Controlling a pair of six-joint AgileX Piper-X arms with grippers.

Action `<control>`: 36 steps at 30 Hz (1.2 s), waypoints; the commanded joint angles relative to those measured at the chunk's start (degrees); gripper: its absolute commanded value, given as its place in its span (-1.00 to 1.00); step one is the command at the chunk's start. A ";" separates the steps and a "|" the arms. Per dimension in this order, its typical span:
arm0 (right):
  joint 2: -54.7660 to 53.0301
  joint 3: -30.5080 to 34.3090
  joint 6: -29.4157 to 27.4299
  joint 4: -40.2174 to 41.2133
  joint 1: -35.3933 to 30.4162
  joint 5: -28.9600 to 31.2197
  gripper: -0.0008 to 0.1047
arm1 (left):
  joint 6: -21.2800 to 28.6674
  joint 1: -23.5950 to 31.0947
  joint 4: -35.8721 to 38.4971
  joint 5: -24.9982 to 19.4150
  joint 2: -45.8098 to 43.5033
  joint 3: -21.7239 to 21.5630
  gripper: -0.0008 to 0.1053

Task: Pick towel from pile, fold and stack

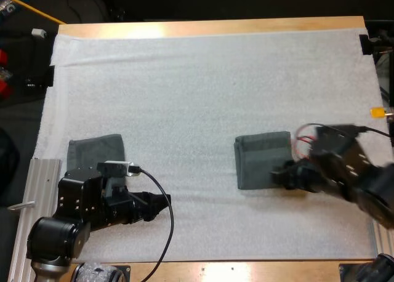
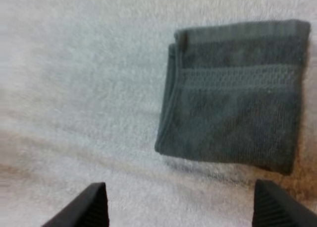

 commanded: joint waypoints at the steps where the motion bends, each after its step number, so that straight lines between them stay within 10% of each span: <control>1: -1.84 -0.43 -0.11 1.25 0.09 0.42 0.14 | 0.53 0.01 0.02 1.02 -0.08 -0.01 0.20; 10: -7.20 -0.41 0.64 4.41 0.09 3.38 0.14 | 1.42 -0.34 -4.98 2.67 1.58 0.53 0.38; 36: -6.93 -0.29 -3.12 6.46 0.09 -0.02 0.42 | -25.56 -23.17 -54.01 -1.72 43.72 0.17 0.37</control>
